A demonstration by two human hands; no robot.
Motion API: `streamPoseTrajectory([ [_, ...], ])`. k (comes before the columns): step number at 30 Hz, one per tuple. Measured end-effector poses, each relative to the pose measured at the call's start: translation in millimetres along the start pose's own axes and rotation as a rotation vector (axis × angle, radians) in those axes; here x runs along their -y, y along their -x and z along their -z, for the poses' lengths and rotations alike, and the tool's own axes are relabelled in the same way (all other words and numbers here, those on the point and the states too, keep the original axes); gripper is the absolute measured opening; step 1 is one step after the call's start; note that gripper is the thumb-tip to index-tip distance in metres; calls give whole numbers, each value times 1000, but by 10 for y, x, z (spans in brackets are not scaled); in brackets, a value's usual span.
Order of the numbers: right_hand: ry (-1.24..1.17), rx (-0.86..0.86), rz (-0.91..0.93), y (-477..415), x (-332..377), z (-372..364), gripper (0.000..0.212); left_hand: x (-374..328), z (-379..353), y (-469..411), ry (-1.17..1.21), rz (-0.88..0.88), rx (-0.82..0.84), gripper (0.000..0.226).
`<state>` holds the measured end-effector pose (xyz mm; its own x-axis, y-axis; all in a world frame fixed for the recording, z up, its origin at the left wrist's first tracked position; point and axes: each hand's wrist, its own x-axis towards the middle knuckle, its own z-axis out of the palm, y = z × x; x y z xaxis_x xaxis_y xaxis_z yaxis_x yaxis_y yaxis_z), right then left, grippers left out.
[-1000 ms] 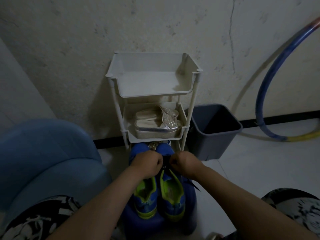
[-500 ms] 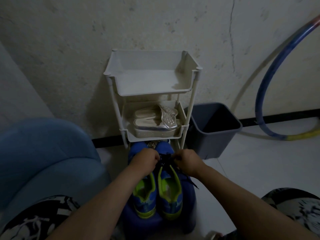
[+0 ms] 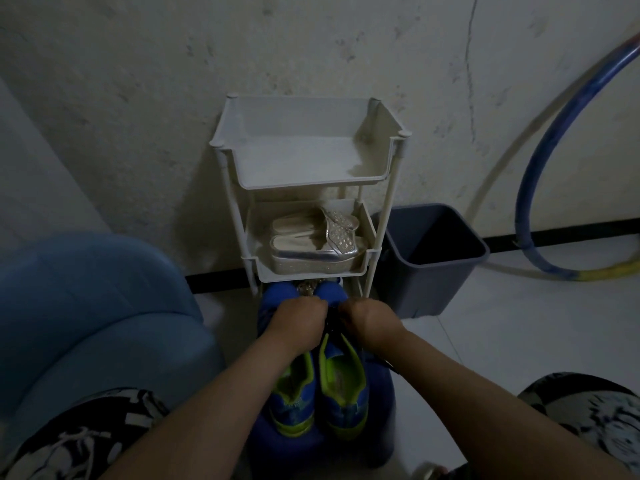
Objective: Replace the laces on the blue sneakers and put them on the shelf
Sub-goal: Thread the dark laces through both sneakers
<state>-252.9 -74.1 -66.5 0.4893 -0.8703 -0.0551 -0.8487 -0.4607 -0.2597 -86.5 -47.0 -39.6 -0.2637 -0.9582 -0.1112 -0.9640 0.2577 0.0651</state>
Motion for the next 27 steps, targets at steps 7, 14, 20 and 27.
streamPoseTrajectory([
  [7,-300,10,-305,46,-71,37,26,90,7,-36,235,128,175,18],
  [14,-289,-13,-247,38,-98,83,24,198,-60,-89,448,188,30,26],
  [20,-116,-26,-135,10,-111,87,23,114,-38,-154,297,128,-46,24],
  [27,-13,-59,-107,-47,-87,36,25,50,-57,-231,0,28,-42,19],
])
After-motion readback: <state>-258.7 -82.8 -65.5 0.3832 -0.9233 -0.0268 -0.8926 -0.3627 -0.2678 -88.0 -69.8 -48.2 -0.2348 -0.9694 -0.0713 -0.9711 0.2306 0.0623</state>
